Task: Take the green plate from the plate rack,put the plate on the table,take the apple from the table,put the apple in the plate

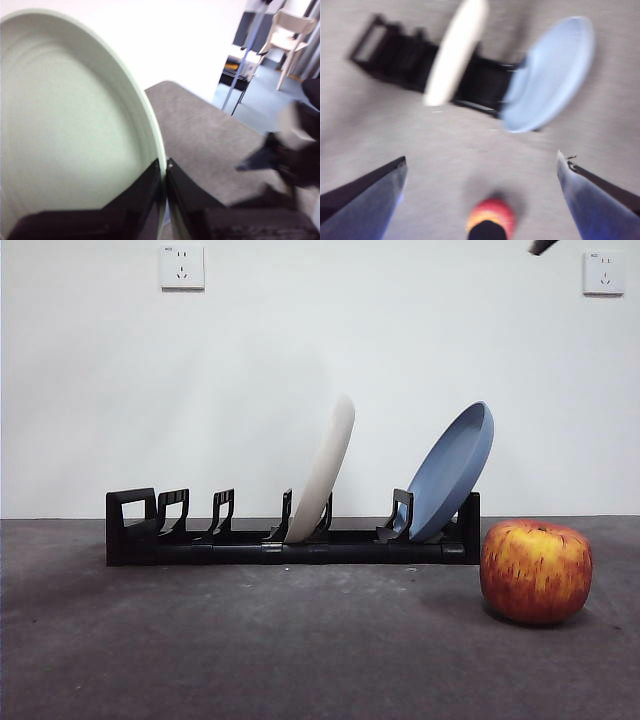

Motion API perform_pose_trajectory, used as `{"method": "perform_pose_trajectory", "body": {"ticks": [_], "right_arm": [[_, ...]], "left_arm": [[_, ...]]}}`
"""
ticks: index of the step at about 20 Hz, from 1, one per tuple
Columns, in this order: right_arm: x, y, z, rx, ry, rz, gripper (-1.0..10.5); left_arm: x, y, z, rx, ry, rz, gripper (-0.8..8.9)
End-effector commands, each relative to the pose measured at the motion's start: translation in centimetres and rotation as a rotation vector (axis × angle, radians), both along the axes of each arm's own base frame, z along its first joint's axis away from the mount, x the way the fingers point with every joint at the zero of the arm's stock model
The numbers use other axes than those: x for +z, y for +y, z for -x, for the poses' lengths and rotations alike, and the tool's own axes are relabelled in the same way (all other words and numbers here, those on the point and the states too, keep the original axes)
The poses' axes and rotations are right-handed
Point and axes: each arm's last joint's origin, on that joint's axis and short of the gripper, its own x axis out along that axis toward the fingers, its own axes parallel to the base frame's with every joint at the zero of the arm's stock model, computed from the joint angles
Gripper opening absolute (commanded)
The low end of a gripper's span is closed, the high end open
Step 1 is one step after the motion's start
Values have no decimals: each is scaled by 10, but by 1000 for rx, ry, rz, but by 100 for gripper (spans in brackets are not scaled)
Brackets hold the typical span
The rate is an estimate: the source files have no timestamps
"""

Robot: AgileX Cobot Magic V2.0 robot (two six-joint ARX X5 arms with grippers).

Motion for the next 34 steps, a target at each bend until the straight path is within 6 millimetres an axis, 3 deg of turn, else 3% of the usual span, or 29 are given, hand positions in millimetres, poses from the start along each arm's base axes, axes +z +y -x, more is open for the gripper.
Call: {"method": "perform_pose_trajectory", "body": {"ticks": [1,4,7,14,17,20,24,28,32,34], "right_arm": [[1,-1,0,-21,-12,36,500],[1,-2,0,-21,-12,35,500],[1,-2,0,-22,-12,35,500],[1,-2,0,-25,-13,32,500],[2,-1,0,-27,-19,27,500],[1,-2,0,-27,-16,28,500],[1,-1,0,-27,-15,28,500],[1,-2,0,-27,-11,30,500],[1,-2,0,-27,-13,29,500],[1,-1,0,-27,-16,28,500]], "left_arm": [[7,0,30,-28,-41,-48,-8],[-1,3,68,34,-41,-197,-8],[-34,6,101,-37,50,-312,-8],[-146,26,140,10,379,-481,-8],[-194,17,139,154,441,-612,-8],[-231,-11,131,152,422,-609,-8],[-263,-60,107,106,367,-617,-8],[-309,-102,82,63,360,-714,-8],[-347,-129,68,45,330,-771,-8],[-356,-135,64,64,295,-792,-8]]}}
